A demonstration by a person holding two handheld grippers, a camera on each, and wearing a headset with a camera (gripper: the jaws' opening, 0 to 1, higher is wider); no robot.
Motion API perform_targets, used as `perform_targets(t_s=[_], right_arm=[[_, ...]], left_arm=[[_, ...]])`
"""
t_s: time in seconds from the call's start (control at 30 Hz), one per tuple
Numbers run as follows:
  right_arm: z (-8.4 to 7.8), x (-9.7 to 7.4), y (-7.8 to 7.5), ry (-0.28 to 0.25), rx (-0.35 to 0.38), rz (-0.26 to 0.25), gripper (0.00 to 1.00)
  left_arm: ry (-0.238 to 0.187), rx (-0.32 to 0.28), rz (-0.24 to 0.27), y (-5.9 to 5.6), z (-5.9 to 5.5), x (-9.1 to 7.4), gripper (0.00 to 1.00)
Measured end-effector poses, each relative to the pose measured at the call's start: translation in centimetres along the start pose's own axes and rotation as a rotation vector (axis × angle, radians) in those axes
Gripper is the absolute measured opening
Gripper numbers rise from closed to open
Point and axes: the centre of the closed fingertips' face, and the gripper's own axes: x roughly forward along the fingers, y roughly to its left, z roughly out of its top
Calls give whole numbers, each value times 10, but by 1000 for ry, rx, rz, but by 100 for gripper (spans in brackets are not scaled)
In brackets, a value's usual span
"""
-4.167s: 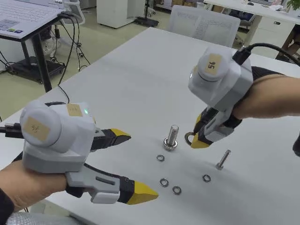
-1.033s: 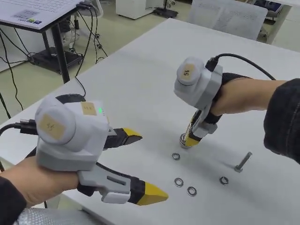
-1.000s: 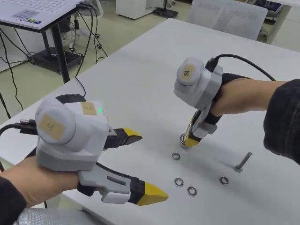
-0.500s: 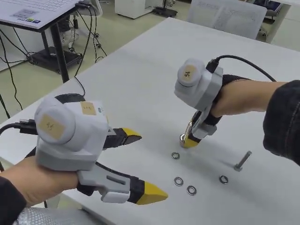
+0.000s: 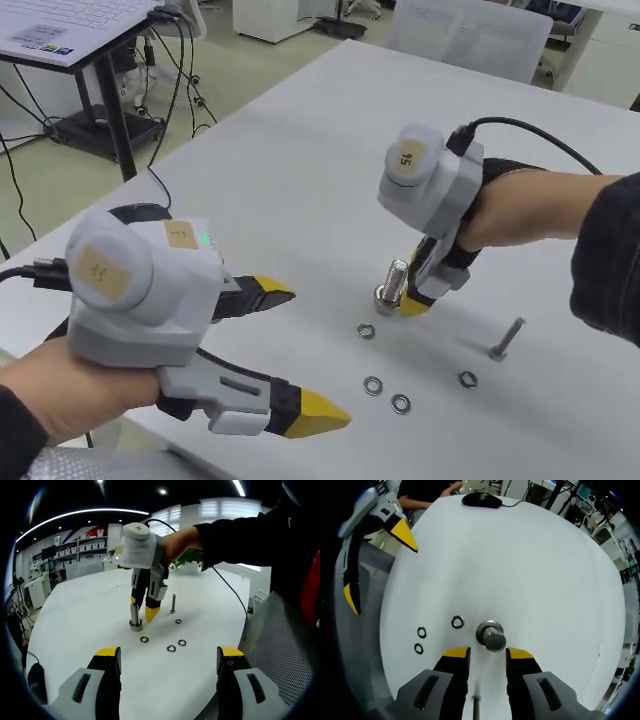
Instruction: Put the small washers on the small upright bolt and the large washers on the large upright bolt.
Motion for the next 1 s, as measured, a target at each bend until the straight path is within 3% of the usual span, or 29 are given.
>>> perform_targets(t_s=[0.17,0.4,0.77,1.0], right_arm=[[-3,0,3,-2,3,4,29],[-5,1,21,-23,8,21,28],[7,9,39,-48,-5,51,26],[19,15,38,-67,-21,38,22]], left_arm=[[1,3,-1,-1,1,0,78],[-2,9,-3,-2,2,-1,78],[-5,15,-1,-1,4,-1,77],[-3,15,-1,0,4,-1,76]])
